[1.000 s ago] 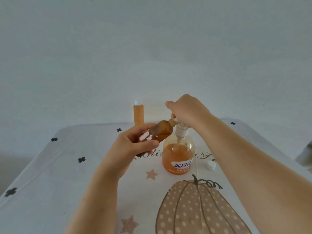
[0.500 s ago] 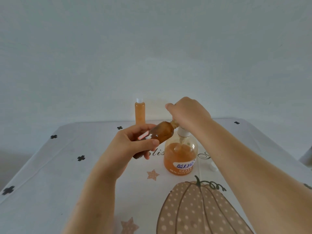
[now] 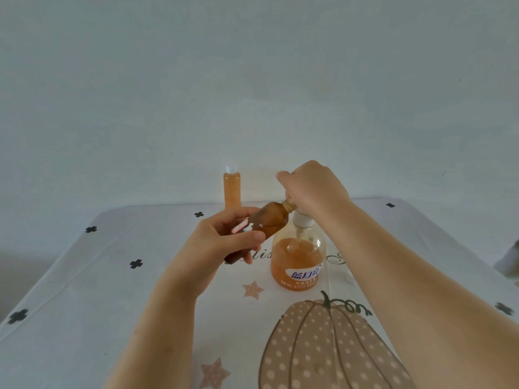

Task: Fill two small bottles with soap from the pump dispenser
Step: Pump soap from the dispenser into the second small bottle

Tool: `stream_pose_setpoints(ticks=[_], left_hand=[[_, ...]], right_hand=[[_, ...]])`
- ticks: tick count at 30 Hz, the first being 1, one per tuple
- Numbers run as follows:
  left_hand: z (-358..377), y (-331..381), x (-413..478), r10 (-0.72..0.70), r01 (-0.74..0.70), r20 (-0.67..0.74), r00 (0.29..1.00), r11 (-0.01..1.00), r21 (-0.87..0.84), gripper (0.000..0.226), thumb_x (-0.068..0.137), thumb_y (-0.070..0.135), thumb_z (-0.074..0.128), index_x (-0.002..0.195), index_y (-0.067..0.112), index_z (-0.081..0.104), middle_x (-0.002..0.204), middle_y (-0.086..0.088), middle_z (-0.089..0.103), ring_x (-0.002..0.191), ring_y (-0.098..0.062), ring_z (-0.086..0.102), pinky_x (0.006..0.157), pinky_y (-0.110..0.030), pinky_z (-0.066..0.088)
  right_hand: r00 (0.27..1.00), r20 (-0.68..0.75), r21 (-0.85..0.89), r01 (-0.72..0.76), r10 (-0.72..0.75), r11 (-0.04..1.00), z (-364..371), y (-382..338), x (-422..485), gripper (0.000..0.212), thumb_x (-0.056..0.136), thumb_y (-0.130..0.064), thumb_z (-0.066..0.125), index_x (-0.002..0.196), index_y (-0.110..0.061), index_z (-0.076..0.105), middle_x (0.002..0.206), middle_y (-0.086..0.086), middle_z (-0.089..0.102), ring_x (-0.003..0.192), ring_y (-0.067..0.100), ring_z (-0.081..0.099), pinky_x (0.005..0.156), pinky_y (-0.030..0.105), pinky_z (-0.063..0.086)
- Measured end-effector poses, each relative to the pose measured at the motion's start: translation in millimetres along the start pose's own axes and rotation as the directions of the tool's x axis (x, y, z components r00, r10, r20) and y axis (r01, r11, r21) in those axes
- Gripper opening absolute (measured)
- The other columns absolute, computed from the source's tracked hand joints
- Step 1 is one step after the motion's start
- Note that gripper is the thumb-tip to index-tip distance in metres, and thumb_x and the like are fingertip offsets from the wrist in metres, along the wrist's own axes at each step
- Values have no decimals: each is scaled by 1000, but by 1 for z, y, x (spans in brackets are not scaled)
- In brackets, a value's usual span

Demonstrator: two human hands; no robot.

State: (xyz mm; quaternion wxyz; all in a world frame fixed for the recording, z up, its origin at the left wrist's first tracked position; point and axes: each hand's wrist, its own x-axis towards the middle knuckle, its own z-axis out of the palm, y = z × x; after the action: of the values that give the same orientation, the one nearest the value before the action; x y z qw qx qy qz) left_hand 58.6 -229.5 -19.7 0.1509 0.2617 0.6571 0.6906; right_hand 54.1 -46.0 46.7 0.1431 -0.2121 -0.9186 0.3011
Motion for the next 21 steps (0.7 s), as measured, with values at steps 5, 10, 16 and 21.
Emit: stream_pose_setpoints(ticks=[5, 10, 16, 21], left_hand=[[2, 0, -1, 35, -35, -3, 999, 999, -33, 43, 63, 37, 79, 105, 29, 77, 78, -9, 69, 65, -19, 62, 62, -27, 48], [3, -1, 0, 36, -36, 3, 999, 998, -44, 34, 73, 22, 77, 107, 25, 77, 84, -10, 69, 73, -22, 63, 65, -32, 50], [0, -1, -1, 0, 0, 15, 1000, 999, -41, 33, 72, 21, 76, 105, 25, 78, 80, -11, 68, 69, -21, 61, 64, -30, 49], [-3, -4, 4, -25, 25, 4, 1000, 999, -48, 30, 71, 18, 77, 100, 23, 79, 79, -12, 67, 71, -23, 62, 63, -28, 52]], right_hand=[[1000, -18, -108, 9, -11, 994, -10, -6, 3, 39, 94, -41, 48, 91, -12, 74, 83, 3, 73, 67, 21, 63, 62, 29, 45], [999, 31, -113, -13, 17, 993, -7, -6, 2, 44, 98, -43, 42, 95, -11, 72, 81, 5, 69, 67, 22, 59, 64, 31, 44], [985, 172, -76, 4, 9, 997, -6, -2, 3, 36, 105, -24, 36, 108, 0, 63, 95, 10, 60, 84, 29, 57, 82, 37, 48], [990, 138, -123, -4, 21, 992, 8, 5, 15, 37, 100, -28, 36, 98, -4, 64, 88, 7, 65, 73, 22, 56, 67, 34, 43]])
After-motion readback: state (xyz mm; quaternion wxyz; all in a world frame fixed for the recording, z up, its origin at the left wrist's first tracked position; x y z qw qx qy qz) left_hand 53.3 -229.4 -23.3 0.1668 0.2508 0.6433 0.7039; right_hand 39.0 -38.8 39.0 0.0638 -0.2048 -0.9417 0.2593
